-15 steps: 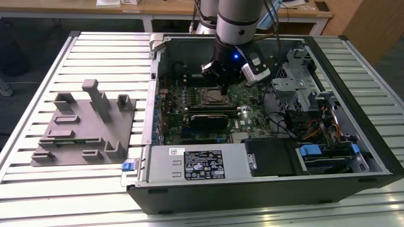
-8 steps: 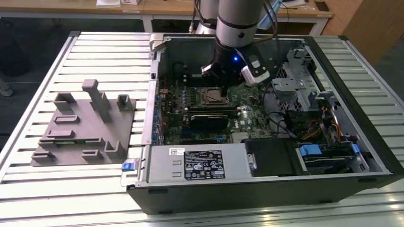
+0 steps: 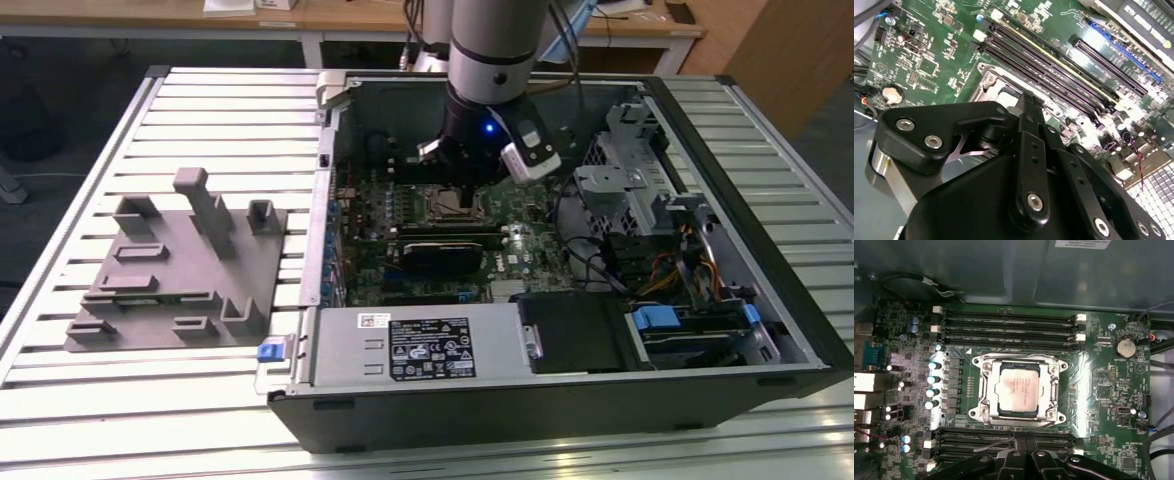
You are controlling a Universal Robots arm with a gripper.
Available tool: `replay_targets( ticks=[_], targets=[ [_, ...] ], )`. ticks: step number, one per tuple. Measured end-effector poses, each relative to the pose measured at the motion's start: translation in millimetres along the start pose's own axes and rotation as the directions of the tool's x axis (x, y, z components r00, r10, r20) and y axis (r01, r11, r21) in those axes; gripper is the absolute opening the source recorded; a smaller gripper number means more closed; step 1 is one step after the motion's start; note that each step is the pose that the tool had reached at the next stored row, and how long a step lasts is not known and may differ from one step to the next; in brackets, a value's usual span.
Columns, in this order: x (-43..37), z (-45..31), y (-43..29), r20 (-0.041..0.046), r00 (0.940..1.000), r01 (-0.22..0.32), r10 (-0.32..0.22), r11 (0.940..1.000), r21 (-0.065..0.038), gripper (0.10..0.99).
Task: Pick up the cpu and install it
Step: 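Install the second cpu locking lever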
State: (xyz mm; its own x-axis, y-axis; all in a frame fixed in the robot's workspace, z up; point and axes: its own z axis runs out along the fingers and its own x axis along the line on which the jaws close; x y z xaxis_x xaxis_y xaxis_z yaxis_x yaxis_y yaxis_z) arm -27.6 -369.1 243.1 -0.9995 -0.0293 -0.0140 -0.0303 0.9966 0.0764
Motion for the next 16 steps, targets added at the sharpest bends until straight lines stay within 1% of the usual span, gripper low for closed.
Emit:
replay_targets(
  ticks=[2, 7, 12, 15, 16],
  targets=[
    [0.4, -0.1, -0.5, -0.0002, 1.0000, 0.000, 0.000, 1.0000, 0.000, 0.106],
    [0.7, -0.2, -6.2, -0.0001, 1.0000, 0.000, 0.000, 1.0000, 0.000, 0.106],
    [2.7, 0.6, -6.9, 0.0003, 1.0000, -0.007, 0.007, 1.0000, 0.000, 0.106],
    [5.9, 1.9, -7.4, 0.0005, 1.0000, -0.008, 0.008, 1.0000, 0.000, 0.106],
    [8.3, 2.4, -7.5, 0.0005, 1.0000, -0.008, 0.008, 1.0000, 0.000, 0.106]
  ],
)
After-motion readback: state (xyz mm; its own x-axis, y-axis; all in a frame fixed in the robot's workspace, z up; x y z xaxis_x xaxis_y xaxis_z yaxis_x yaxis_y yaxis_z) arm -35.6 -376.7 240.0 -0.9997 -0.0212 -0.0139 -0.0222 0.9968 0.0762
